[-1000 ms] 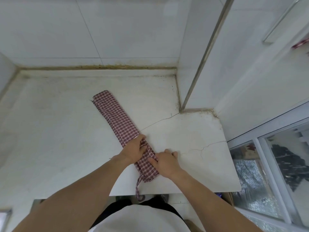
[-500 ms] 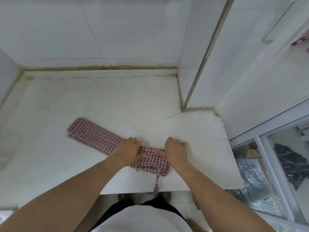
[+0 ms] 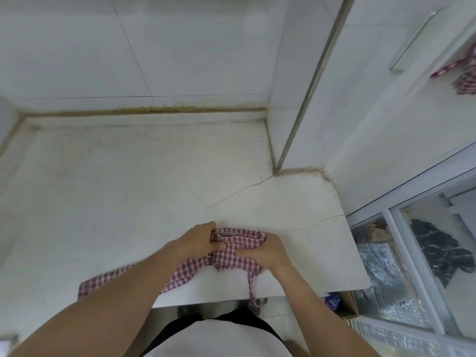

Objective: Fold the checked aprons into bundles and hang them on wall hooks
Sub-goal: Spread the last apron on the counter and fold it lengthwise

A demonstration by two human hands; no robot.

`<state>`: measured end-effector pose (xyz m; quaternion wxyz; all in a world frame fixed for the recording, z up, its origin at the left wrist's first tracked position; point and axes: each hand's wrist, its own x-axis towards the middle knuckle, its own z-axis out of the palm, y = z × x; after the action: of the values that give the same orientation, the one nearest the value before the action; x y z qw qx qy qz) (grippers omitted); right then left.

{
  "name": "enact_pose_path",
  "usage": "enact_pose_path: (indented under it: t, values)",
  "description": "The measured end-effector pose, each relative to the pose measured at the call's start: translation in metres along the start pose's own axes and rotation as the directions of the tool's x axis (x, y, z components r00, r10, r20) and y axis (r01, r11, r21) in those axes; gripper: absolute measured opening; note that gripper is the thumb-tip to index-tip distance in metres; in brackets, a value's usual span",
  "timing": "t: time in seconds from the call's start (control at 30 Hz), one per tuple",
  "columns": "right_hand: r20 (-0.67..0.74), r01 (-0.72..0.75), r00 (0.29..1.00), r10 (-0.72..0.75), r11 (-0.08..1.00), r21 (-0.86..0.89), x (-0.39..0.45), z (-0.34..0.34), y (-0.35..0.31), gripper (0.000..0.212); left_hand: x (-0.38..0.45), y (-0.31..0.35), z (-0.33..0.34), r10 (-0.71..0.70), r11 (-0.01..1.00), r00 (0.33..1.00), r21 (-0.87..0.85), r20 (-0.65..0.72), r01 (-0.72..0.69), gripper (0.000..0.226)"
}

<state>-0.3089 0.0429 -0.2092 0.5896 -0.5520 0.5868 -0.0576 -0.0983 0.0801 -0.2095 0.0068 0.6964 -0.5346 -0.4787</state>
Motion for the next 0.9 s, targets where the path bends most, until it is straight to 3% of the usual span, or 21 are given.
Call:
enact_pose_path:
  t: [0.13,0.23,0.3,0.43,0.57,0.7,0.77,0.83,0.9]
  values:
    - [-0.209,0.084,0.974,-0.088,0.996,-0.030,-0.002,-0.006,-0.027,0.028,-0.004,0.013,-0.017,0.004,1.000,1.000,-0.026,-0.016,-0.004,0.042]
    - [-0.345,0.159,0.907,-0.241,0.955,-0.249,-0.001,-0.015,-0.053,0.028,-0.003,0.019,-0.022,-0.056,0.997,0.998,-0.053,0.022,0.057,0.050]
    - [-0.388,0.181,0.846,-0.365,0.882,-0.434,-0.002,-0.021,-0.072,0.029,-0.002,0.021,-0.023,-0.059,0.980,0.994,-0.185,0.087,0.075,0.045]
    - [-0.366,0.229,0.754,-0.546,0.740,-0.632,-0.003,-0.033,-0.102,0.036,-0.007,0.021,-0.027,0.027,0.876,0.979,-0.477,0.204,0.075,0.030]
    - [-0.367,0.270,0.640,-0.675,0.645,-0.715,0.002,-0.036,-0.115,0.044,-0.006,0.017,-0.023,0.020,0.822,0.993,-0.567,0.117,0.050,0.045]
    - [-0.209,0.366,0.484,-0.850,0.414,-0.834,-0.001,-0.008,-0.107,0.061,-0.003,0.022,-0.014,-0.111,0.723,0.994,-0.685,0.017,0.093,0.052]
    - [-0.109,0.423,0.466,-0.878,0.329,-0.844,-0.006,0.010,-0.091,0.062,-0.003,0.024,-0.009,-0.132,0.621,0.989,-0.772,0.069,0.137,0.041]
    - [-0.053,0.482,0.495,-0.867,0.325,-0.813,-0.010,0.025,-0.073,0.065,-0.009,0.022,-0.008,-0.071,0.386,0.985,-0.906,0.158,0.173,0.034]
    - [-0.012,0.526,0.523,-0.852,0.333,-0.782,-0.013,0.033,-0.056,0.072,-0.015,0.018,-0.010,-0.034,0.117,0.980,-0.973,0.198,0.201,0.047]
